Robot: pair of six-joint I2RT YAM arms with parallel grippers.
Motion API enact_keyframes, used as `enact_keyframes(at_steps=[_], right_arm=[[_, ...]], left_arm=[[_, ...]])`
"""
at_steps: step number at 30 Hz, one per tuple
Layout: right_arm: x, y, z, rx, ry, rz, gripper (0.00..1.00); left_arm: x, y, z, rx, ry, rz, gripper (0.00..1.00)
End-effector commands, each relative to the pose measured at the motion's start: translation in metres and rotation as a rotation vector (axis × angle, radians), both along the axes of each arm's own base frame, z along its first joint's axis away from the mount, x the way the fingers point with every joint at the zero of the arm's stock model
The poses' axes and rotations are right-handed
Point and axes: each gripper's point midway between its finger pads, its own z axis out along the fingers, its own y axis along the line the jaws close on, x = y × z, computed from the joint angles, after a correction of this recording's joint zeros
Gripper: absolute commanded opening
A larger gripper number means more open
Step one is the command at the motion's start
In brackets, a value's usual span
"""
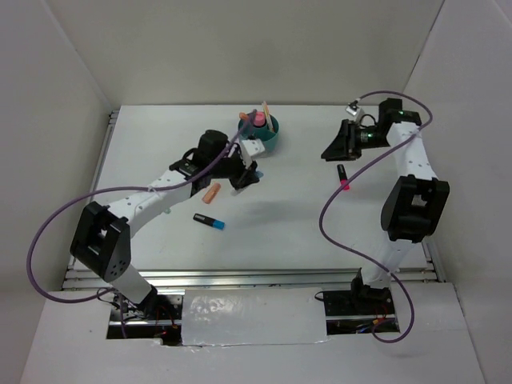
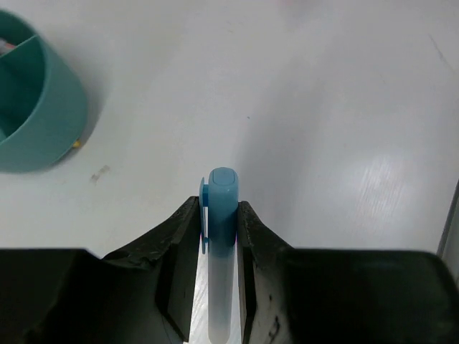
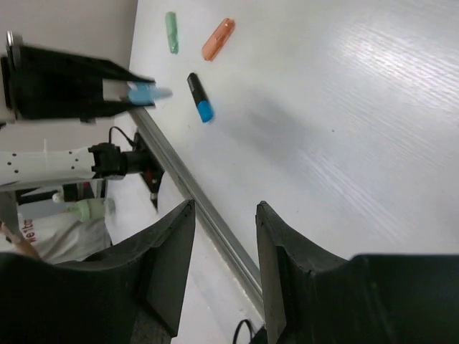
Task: Sort the stationery into containers
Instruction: Place the pen in the storage box.
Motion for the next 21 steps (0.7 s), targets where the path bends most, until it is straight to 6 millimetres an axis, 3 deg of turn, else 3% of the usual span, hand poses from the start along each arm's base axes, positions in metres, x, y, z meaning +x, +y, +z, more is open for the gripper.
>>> enact_keyframes(at_steps=[1,2,3,4,8,9,10,11,12,13,14,15,16,17,18,19,21], right_arm=[[-0.013,-0.008,0.028,0.048,-0.084,0.049,0.47],[-0.017,-0.010,0.031,0.046,-0.097,0.061,0.47],[-0.021,-0.012,0.033,0.040,-0.099,0.060,0.47],[-0.022,-0.012,0.032,0.030,-0.104,0.064,0.47],[-0.027,-0.012,0.027,-0.027,-0.109,0.074,0.47],[-0.030,-0.011,0.025,-0.036,-0.103,0.081,0.47],[-0.030,-0.012,0.024,-0.047,-0.104,0.082,0.47],[-0.030,-0.012,0.025,-0.057,-0.111,0.085,0.47],[-0.031,-0.012,0.022,-0.074,-0.107,0.090,0.47],[-0.031,-0.012,0.022,-0.086,-0.109,0.091,0.47],[-0.030,-0.012,0.022,-0.098,-0.116,0.094,0.47],[-0.029,-0.014,0.020,-0.119,-0.114,0.093,0.47],[-0.029,-0.012,0.019,-0.126,-0.117,0.100,0.47],[-0.029,-0.012,0.018,-0.133,-0.114,0.100,0.47],[-0.029,-0.013,0.014,-0.154,-0.113,0.102,0.47],[-0.031,-0.010,0.012,-0.164,-0.110,0.114,0.47],[-0.033,-0.009,0.005,-0.180,-0.092,0.120,0.47]], left_arm=[[0.021,-0.002,0.062,-0.225,0.006,0.034,0.00],[0.036,0.004,0.086,-0.325,0.001,0.085,0.00],[0.051,0.014,0.097,-0.369,-0.024,0.119,0.00],[0.062,0.015,0.123,-0.445,-0.111,0.116,0.00],[0.101,0.035,0.179,-0.635,-0.327,0.182,0.00],[0.119,0.035,0.168,-0.614,-0.327,0.202,0.00],[0.128,0.035,0.173,-0.618,-0.357,0.195,0.00],[0.140,0.037,0.195,-0.630,-0.433,0.183,0.00],[0.163,0.043,0.184,-0.623,-0.437,0.238,0.00],[0.175,0.048,0.187,-0.635,-0.458,0.276,0.00],[0.186,0.053,0.209,-0.662,-0.528,0.298,0.00],[0.197,0.060,0.215,-0.674,-0.555,0.334,0.00],[0.217,0.062,0.200,-0.669,-0.549,0.378,0.00],[0.223,0.065,0.222,-0.698,-0.603,0.389,0.00],[0.239,0.065,0.207,-0.698,-0.607,0.412,0.00],[0.245,0.070,0.223,-0.728,-0.651,0.447,0.00],[0.265,0.070,0.206,-0.741,-0.652,0.484,0.00]])
